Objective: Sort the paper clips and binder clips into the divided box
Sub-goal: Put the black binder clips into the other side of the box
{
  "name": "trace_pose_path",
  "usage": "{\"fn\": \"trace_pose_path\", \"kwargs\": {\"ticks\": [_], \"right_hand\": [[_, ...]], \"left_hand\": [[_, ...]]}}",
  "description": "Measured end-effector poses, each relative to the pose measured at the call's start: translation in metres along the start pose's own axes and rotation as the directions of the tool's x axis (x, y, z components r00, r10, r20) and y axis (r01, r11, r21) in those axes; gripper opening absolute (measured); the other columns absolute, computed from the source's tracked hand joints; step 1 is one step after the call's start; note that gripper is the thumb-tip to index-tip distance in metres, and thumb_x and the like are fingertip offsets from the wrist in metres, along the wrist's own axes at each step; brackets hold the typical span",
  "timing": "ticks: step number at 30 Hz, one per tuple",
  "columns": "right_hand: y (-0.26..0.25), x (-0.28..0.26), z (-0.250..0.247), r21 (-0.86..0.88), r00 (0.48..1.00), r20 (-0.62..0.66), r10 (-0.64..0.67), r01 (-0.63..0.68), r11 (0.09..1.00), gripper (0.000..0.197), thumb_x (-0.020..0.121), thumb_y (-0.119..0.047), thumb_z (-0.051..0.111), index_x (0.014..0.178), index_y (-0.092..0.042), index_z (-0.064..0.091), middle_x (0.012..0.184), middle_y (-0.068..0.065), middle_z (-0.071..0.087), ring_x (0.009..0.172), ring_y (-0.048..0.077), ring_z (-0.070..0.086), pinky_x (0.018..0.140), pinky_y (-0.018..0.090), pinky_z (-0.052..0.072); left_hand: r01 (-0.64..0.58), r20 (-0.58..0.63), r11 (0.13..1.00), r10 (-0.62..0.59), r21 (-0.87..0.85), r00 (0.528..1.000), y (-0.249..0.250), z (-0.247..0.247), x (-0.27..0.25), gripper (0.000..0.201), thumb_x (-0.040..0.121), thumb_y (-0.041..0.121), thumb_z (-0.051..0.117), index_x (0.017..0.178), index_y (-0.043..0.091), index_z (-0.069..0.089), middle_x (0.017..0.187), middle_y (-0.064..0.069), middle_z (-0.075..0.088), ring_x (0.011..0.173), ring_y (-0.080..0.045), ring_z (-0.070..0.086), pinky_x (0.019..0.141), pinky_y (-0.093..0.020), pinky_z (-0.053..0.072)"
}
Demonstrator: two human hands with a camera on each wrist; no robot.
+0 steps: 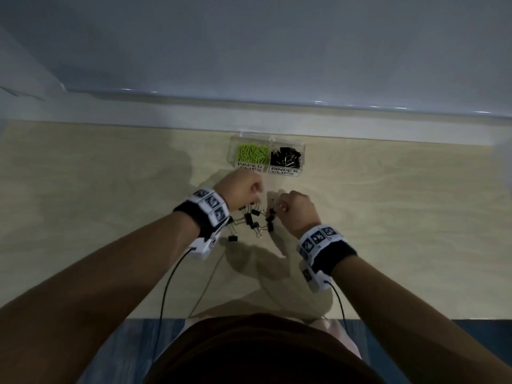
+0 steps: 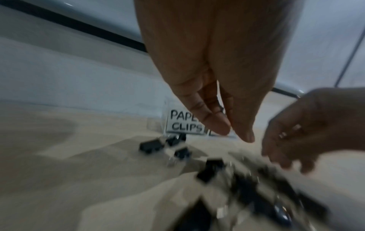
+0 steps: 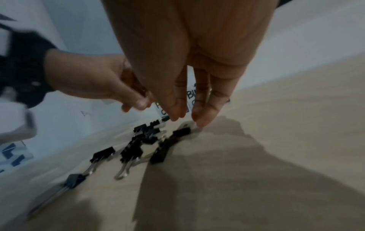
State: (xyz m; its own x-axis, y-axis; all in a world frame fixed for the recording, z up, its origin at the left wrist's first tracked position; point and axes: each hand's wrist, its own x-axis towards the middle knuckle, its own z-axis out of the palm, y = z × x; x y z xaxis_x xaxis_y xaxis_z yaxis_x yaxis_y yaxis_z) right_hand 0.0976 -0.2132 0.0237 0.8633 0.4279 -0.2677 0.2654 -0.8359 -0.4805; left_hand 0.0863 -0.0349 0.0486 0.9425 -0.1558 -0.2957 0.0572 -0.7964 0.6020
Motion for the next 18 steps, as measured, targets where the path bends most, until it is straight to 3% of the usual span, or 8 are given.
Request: {"fn": "trace_pose_path", "kwargs": {"ticks": [3, 6, 10, 15, 18], "right_hand": [[-0.015, 0.001, 0.007, -0.009, 0.999, 0.020, 0.036, -0.036, 0.999, 0.016, 0.085, -0.015, 0.054, 0.082, -0.004, 0.065, 0.087, 0.016, 0.059, 0.078, 0.034, 0.057, 0.063, 0.031, 0.040], [-0.028, 0.007, 0.005, -0.045, 0.998, 0.037, 0.044, -0.042, 0.998, 0.021, 0.087, -0.014, 0.052, 0.090, 0.002, 0.066, 0.094, 0.022, 0.061, 0.086, 0.036, 0.058, 0.070, 0.036, 0.044], [-0.021, 0.017, 0.000, -0.002, 0.991, 0.078, 0.112, -0.112, 0.994, 0.013, 0.079, -0.013, 0.059, 0.086, -0.006, 0.068, 0.091, 0.014, 0.064, 0.085, 0.031, 0.060, 0.070, 0.030, 0.046], [-0.011, 0.003, -0.001, 0.086, 0.999, 0.051, 0.008, -0.013, 0.996, 0.009, 0.076, -0.010, 0.064, 0.081, -0.014, 0.071, 0.086, 0.008, 0.063, 0.077, 0.021, 0.060, 0.070, 0.031, 0.051], [-0.013, -0.008, 0.008, 0.036, 0.989, 0.123, -0.077, 0.073, 0.997, 0.016, 0.080, -0.008, 0.060, 0.075, -0.018, 0.072, 0.087, 0.004, 0.059, 0.074, 0.018, 0.058, 0.069, 0.028, 0.051]], "left_hand": [[-0.075, 0.183, 0.980, 0.040, 0.185, 0.982, -0.019, 0.022, -0.022, 0.022, 0.080, 0.013, 0.067, 0.103, 0.014, 0.065, 0.103, -0.002, 0.057, 0.093, -0.017, 0.056, 0.078, -0.027, 0.044], [-0.141, 0.234, 0.946, 0.072, 0.291, 0.970, -0.024, 0.038, -0.026, 0.029, 0.082, 0.013, 0.065, 0.111, 0.012, 0.064, 0.110, -0.006, 0.054, 0.104, -0.024, 0.051, 0.086, -0.036, 0.045], [-0.146, 0.207, 0.951, 0.090, 0.272, 0.974, -0.026, 0.034, -0.029, 0.022, 0.083, 0.019, 0.064, 0.104, 0.011, 0.064, 0.109, -0.007, 0.054, 0.100, -0.025, 0.054, 0.083, -0.038, 0.046], [-0.063, -0.055, 0.998, 0.063, -0.006, 0.996, -0.039, 0.026, -0.058, 0.016, 0.081, 0.023, 0.065, 0.096, 0.019, 0.065, 0.102, 0.005, 0.054, 0.087, -0.011, 0.055, 0.079, -0.026, 0.049], [-0.099, 0.034, 0.994, 0.098, 0.041, 0.995, -0.044, 0.034, -0.078, 0.024, 0.084, 0.024, 0.062, 0.108, 0.020, 0.064, 0.106, 0.003, 0.052, 0.090, -0.011, 0.054, 0.080, -0.024, 0.046]]}}
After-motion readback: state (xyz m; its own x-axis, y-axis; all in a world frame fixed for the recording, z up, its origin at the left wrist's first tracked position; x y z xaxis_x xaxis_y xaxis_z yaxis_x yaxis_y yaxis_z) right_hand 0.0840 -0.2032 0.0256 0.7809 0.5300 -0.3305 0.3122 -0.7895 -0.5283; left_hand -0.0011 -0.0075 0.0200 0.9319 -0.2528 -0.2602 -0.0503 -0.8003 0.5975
